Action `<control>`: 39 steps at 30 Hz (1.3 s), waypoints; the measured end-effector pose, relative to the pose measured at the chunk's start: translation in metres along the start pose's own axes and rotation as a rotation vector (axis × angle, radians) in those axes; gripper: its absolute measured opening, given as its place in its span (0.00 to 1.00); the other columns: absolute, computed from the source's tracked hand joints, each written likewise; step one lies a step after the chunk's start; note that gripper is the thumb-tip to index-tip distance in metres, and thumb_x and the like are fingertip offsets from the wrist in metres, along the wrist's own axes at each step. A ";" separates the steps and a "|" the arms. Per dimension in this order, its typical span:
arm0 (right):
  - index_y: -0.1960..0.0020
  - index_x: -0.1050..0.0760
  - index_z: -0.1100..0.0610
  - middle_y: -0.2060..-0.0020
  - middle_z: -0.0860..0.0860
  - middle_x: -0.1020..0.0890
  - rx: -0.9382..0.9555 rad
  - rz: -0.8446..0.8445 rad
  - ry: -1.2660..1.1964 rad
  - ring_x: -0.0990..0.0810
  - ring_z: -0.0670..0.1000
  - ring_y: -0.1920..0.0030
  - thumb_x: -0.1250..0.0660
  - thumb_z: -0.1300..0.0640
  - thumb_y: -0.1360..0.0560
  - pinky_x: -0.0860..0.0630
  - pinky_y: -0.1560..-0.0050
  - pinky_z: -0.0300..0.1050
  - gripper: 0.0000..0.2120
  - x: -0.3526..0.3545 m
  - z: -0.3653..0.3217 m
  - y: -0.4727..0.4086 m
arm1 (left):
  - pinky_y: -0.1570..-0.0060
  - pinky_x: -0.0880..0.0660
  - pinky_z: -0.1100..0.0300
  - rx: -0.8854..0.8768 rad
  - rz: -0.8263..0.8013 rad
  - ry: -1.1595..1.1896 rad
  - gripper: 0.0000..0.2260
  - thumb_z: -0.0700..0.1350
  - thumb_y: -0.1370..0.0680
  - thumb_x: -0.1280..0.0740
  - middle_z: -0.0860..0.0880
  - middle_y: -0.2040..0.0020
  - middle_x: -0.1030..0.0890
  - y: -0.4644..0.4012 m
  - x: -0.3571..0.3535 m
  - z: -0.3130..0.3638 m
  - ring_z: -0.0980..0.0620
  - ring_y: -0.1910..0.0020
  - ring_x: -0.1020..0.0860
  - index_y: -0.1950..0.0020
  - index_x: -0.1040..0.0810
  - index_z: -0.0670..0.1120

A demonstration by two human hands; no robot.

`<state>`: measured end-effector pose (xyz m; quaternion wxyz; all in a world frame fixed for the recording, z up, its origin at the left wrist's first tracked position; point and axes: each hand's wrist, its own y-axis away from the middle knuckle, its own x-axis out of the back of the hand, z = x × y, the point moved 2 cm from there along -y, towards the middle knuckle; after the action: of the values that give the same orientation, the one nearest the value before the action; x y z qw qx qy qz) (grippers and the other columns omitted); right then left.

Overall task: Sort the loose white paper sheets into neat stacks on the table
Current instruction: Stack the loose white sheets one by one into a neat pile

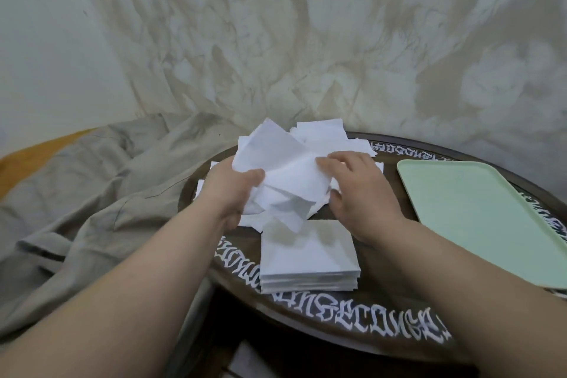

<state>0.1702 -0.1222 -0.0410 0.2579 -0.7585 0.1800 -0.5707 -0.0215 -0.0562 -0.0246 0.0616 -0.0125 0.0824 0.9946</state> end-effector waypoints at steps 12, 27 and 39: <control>0.37 0.29 0.45 0.45 0.41 0.26 -0.435 -0.055 -0.572 0.22 0.39 0.57 0.29 0.47 0.29 0.27 0.54 0.34 0.22 0.005 -0.028 0.046 | 0.48 0.23 0.38 -0.005 0.009 0.345 0.12 0.31 0.23 0.39 0.38 0.45 0.19 0.032 0.012 -0.047 0.37 0.48 0.19 0.45 0.22 0.43; 0.47 0.17 0.55 0.49 0.49 0.19 -0.083 -0.084 -0.265 0.25 0.45 0.55 0.34 0.57 0.24 0.31 0.50 0.38 0.08 -0.004 -0.016 0.052 | 0.57 0.19 0.48 0.040 -0.148 0.272 0.13 0.29 0.23 0.39 0.42 0.46 0.18 0.031 0.017 -0.061 0.43 0.54 0.17 0.44 0.24 0.42; 0.52 0.16 0.58 0.53 0.53 0.17 0.047 -0.316 -0.036 0.20 0.54 0.51 0.35 0.63 0.26 0.25 0.49 0.47 0.09 0.010 -0.004 0.073 | 0.49 0.23 0.43 -0.159 0.423 0.377 0.14 0.27 0.27 0.41 0.47 0.59 0.22 0.019 0.051 -0.050 0.43 0.55 0.22 0.59 0.28 0.47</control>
<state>0.1705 -0.1872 -0.0753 0.1858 -0.7813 0.0401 -0.5946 -0.0739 -0.0773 -0.0729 -0.1647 -0.1846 0.0151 0.9688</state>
